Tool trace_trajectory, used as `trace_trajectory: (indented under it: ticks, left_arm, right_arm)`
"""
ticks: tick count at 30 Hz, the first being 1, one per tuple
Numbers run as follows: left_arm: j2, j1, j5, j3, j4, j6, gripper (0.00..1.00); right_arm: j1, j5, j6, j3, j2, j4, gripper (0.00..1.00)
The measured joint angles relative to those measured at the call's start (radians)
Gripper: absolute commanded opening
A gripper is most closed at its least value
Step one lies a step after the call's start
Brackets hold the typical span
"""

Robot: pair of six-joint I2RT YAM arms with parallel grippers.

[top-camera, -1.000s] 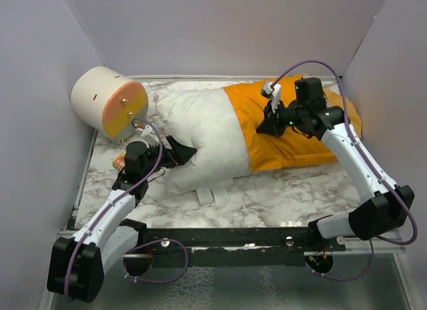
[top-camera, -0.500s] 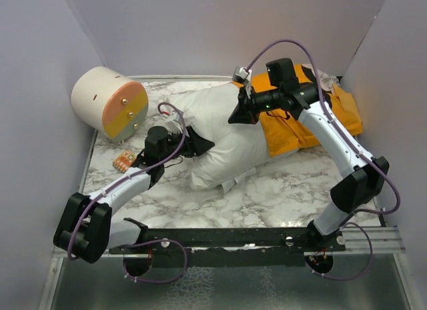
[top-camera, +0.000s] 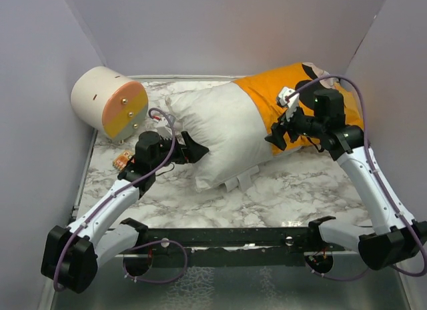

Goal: Put the pillow into the pillowcase
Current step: Stuff the pillow into the pillowcase.

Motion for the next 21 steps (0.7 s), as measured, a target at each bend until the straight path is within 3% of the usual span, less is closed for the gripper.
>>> trace_trajectory:
  ticks: [4, 6, 7, 10, 12, 16, 21]
  left_arm:
    - [-0.007, 0.0, -0.005, 0.047, -0.141, 0.016, 0.91]
    - [-0.007, 0.0, -0.006, 0.053, -0.178, 0.022, 0.91]
    - [-0.007, 0.0, -0.006, 0.053, -0.192, 0.025, 0.92]
    - [-0.002, 0.0, 0.002, 0.048, -0.198, 0.022, 0.91]
    - [0.021, 0.0, 0.023, 0.04, -0.161, 0.009, 0.89]
    - [0.134, 0.0, 0.077, 0.04, -0.078, -0.01, 0.81]
    - [0.222, 0.0, 0.113, 0.058, -0.03, -0.016, 0.64]
  right_arm:
    - [-0.006, 0.114, 0.003, -0.086, 0.041, 0.038, 0.79]
    - [-0.006, 0.173, 0.01, -0.106, 0.089, 0.049, 0.72]
    - [-0.006, 0.192, 0.013, -0.109, 0.104, 0.055, 0.64]
    - [-0.006, 0.242, 0.022, -0.11, 0.129, 0.076, 0.26]
    - [-0.006, 0.26, 0.026, -0.11, 0.129, 0.087, 0.13]
    - [-0.012, 0.262, 0.024, -0.104, 0.128, 0.085, 0.01]
    - [-0.016, 0.196, 0.012, -0.069, 0.119, 0.046, 0.01]
